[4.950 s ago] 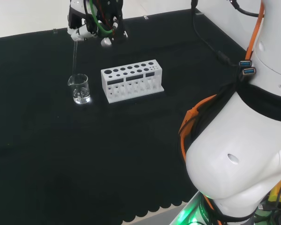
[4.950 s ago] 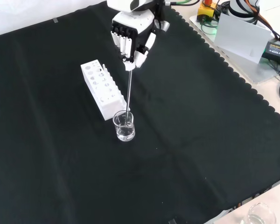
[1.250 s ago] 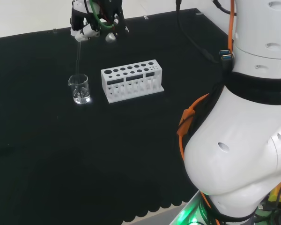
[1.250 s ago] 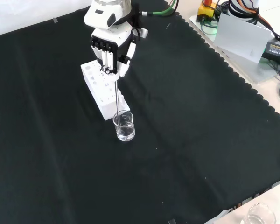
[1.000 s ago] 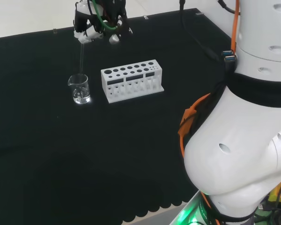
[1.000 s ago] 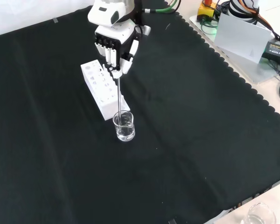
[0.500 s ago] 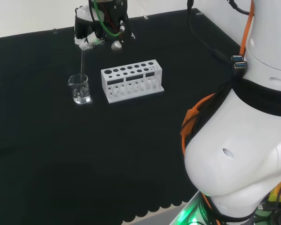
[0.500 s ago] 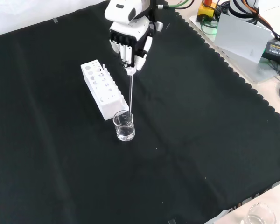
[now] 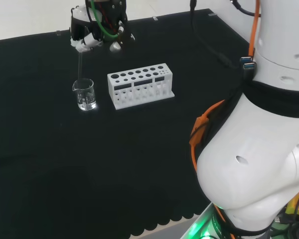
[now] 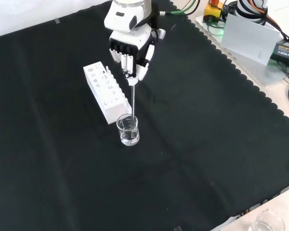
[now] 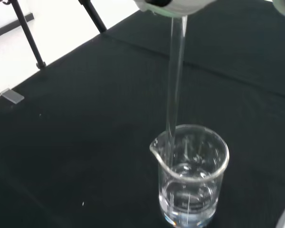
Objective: Stir in the beaker to the left of the white test tube rack with the glass rod.
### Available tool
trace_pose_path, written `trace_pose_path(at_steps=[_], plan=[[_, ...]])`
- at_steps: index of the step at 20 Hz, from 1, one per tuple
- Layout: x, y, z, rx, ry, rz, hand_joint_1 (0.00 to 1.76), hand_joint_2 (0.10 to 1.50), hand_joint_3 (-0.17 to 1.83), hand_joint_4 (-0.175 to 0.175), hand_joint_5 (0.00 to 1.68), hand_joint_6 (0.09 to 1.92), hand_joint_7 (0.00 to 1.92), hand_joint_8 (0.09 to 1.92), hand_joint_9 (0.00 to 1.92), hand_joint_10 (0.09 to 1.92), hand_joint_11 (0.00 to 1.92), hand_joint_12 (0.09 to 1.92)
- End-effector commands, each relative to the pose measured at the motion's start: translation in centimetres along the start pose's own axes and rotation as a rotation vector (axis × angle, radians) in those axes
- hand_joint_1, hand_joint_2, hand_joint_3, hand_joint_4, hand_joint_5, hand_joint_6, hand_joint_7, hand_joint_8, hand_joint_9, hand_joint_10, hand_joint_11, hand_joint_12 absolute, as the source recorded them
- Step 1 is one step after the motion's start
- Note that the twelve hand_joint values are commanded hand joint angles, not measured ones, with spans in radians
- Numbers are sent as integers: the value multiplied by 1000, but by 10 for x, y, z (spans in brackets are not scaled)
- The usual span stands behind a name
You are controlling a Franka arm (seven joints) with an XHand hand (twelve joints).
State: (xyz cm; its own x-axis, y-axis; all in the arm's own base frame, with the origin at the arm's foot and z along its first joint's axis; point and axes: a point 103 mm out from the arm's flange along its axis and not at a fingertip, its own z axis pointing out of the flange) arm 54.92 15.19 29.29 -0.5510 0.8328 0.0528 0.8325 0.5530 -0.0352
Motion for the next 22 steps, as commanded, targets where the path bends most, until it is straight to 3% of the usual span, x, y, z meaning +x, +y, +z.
trace_pose_path(at_steps=[1,10,16,22], plan=[[-6,23,-1,-8,6,-15,1319,1040,-175,-175,1357,362,1400,370,1832,374,1727,492],[-31,-8,-6,3,-6,45,1319,1040,-175,-175,1358,360,1400,368,1832,375,1726,495],[-22,-33,-11,2,-10,53,1319,1040,-175,-175,1358,359,1401,367,1832,375,1725,496],[-1,-33,-15,-21,8,27,1319,1040,-175,-175,1359,358,1402,366,1832,376,1725,498]])
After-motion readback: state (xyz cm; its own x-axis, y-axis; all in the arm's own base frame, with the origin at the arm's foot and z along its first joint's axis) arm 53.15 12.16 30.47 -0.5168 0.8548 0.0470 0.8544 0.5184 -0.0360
